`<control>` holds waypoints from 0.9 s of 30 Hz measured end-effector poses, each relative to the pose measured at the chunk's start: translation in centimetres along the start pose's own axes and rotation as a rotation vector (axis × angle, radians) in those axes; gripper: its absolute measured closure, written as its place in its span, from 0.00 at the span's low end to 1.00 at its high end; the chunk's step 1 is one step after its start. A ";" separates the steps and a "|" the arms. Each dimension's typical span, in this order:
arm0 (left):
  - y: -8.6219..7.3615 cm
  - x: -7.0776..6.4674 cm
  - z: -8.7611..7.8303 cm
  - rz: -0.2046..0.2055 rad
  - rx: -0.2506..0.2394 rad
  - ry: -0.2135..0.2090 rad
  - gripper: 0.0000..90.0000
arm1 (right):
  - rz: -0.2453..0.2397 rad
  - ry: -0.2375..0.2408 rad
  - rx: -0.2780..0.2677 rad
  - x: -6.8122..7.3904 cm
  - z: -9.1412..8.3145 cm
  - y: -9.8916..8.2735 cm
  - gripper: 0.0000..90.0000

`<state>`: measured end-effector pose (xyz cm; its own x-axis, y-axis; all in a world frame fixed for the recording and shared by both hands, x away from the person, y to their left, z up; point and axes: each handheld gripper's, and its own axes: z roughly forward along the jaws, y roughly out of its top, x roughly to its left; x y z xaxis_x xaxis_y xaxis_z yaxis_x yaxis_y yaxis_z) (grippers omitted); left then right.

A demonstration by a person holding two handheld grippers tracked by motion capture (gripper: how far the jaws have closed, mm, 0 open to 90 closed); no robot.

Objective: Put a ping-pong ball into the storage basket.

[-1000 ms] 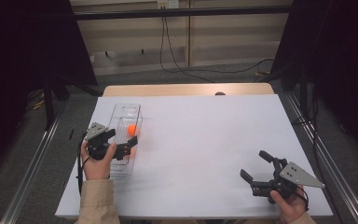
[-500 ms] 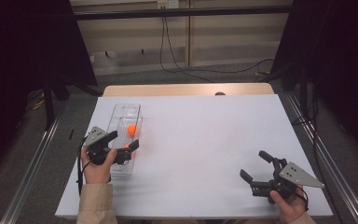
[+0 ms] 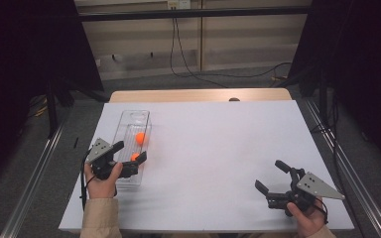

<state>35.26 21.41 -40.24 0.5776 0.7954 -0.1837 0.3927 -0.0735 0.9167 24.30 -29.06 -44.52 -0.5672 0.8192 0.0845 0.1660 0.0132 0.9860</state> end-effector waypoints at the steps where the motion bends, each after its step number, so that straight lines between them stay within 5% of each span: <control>1: 0.0 0.0 -0.1 0.005 -0.003 -0.001 0.04 | 0.000 0.000 0.001 0.0 0.0 0.0 0.03; 27: -1.7 0.3 -1.1 0.017 -0.025 -0.017 0.04 | 0.000 0.001 0.004 0.0 0.0 0.0 0.03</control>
<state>34.02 22.44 -41.52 0.5964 0.7837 -0.1737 0.3651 -0.0722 0.9282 24.29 -29.04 -44.56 -0.5683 0.8184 0.0847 0.1689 0.0153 0.9855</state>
